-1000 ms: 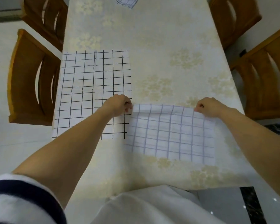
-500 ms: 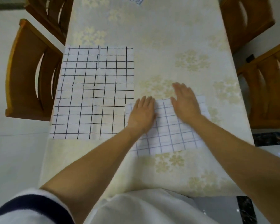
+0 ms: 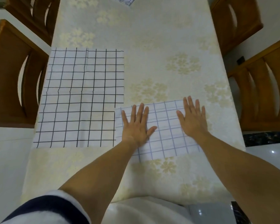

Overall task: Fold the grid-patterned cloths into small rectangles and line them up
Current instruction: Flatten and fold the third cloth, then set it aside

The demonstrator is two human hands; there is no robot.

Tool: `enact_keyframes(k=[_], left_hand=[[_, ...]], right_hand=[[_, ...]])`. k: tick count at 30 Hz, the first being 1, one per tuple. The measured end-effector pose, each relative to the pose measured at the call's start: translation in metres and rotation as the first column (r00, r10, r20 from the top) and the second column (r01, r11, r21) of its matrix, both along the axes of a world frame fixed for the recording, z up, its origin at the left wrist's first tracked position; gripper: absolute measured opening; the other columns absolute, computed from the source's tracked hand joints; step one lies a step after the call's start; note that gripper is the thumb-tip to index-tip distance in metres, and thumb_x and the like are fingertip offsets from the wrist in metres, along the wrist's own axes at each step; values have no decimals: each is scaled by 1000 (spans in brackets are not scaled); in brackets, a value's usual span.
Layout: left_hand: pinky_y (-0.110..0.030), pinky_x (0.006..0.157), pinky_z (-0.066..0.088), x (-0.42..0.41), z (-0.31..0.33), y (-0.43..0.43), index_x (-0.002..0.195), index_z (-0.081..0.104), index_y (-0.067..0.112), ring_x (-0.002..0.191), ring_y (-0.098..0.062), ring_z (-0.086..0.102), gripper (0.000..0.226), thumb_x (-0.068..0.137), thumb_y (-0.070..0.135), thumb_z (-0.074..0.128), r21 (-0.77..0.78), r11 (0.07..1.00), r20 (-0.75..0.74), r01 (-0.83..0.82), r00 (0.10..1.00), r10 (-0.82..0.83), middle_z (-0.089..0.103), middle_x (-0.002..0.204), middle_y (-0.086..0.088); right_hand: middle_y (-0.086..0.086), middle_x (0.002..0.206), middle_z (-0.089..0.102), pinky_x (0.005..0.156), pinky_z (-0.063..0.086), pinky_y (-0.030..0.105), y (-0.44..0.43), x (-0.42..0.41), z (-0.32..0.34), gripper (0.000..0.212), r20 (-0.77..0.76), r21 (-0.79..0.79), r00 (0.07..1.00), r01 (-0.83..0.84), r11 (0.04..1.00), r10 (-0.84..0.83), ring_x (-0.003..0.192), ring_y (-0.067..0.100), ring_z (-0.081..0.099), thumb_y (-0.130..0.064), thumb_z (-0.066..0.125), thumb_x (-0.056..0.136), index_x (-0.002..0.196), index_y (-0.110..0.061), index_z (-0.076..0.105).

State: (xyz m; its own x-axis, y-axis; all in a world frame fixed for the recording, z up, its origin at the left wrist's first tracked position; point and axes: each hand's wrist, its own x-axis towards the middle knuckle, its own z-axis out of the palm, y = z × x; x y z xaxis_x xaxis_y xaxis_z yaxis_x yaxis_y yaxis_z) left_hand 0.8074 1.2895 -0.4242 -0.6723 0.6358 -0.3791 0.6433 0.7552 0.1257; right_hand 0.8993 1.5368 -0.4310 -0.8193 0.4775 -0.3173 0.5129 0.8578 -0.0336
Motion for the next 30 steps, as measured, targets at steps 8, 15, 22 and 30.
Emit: enact_keyframes(k=[8, 15, 22, 30], left_hand=[[-58, 120, -14, 19, 8, 7, 156, -24, 15, 148, -30, -32, 92, 94, 77, 3, 120, 993, -15, -20, 1000, 22, -36, 160, -7], [-59, 120, -11, 13, 6, -13, 153, -31, 22, 148, -26, -33, 107, 80, 92, 4, -43, 998, 48, 37, 998, -34, -38, 160, -1], [-54, 123, -7, -1, 23, -10, 156, -24, 15, 151, -33, -25, 121, 78, 93, 28, -38, 999, 136, -21, 990, 26, -30, 162, -8], [-57, 123, -4, -7, 28, 6, 159, -17, 18, 152, -34, -22, 114, 84, 84, 40, -20, 1000, 181, -7, 984, 10, -27, 165, -5]], right_hand=[[3, 167, -6, 124, 2, 51, -49, -9, 20, 67, -148, 54, 963, -218, 974, 224, 153, 27, -6, -52, 11, 103, 159, -19, -2], [-5, 165, -16, 124, -3, 49, -48, 33, -2, 68, -36, 10, 994, -102, 995, 102, 153, 21, -14, -62, 3, 101, 158, -28, -10], [14, 163, 16, 122, 19, 43, 2, 51, 26, 76, -128, -166, 948, 269, 949, -291, 149, 31, 18, -55, 32, 102, 157, -7, 14], [14, 113, 61, 85, 50, 41, 7, 28, 49, 65, 4, -368, 755, 611, 701, -656, 109, 38, 62, -63, 56, 86, 121, -8, 56]])
